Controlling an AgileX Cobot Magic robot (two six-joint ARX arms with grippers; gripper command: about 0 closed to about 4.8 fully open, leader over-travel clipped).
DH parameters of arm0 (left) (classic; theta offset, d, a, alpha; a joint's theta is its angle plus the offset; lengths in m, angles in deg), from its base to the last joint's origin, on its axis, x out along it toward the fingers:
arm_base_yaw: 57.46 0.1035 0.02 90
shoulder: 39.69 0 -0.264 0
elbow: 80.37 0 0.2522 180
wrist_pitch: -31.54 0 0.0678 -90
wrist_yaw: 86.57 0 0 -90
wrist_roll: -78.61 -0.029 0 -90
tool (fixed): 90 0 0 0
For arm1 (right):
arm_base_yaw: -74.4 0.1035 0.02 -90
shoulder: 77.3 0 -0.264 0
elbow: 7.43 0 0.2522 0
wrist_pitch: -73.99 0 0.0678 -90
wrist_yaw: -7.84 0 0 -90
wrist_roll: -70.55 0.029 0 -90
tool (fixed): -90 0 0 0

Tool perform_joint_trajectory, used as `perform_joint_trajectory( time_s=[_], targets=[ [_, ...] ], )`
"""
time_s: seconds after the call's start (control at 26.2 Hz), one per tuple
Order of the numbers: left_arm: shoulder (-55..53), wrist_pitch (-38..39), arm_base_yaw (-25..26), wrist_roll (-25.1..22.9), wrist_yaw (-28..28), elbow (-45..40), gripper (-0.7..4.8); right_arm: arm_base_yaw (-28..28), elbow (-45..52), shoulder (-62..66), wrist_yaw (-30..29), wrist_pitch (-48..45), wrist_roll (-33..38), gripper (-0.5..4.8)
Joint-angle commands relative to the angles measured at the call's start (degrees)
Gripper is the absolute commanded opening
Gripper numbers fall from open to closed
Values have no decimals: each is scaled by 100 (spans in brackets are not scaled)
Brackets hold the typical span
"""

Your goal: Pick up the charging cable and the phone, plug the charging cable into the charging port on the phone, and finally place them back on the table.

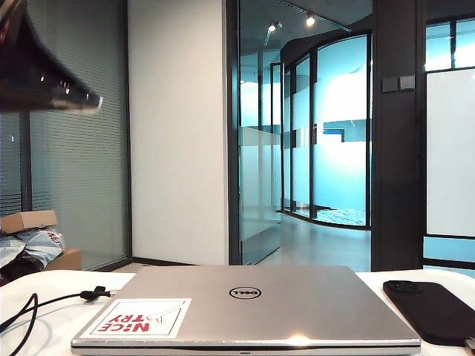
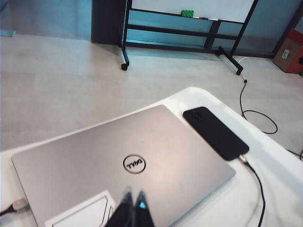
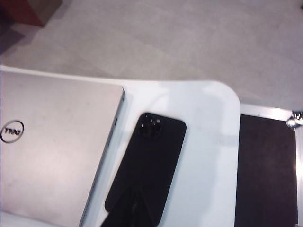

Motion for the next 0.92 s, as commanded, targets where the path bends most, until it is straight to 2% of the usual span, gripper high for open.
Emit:
perform_joint_trajectory(
  time_s=[0.04, 0.53, 0.69, 0.8, 0.92],
  targets=[
    [7, -400, 0, -20, -17, -190, -6, 4, -33, 2, -13, -96, 2, -4],
    [15, -1270, 0, -15, -24, -289, -6, 4, -33, 4, -24, -96, 2, -3],
    [479, -1279, 76, -199, -39, -295, -6, 2, -33, 2, -24, -98, 2, -3],
    [833, -1163, 378, -468, -42, -295, -6, 2, -33, 7, -24, -96, 2, -3],
    [1259, -780, 1010, -619, -42, -302, -6, 4, -33, 4, -24, -98, 2, -3]
  ],
)
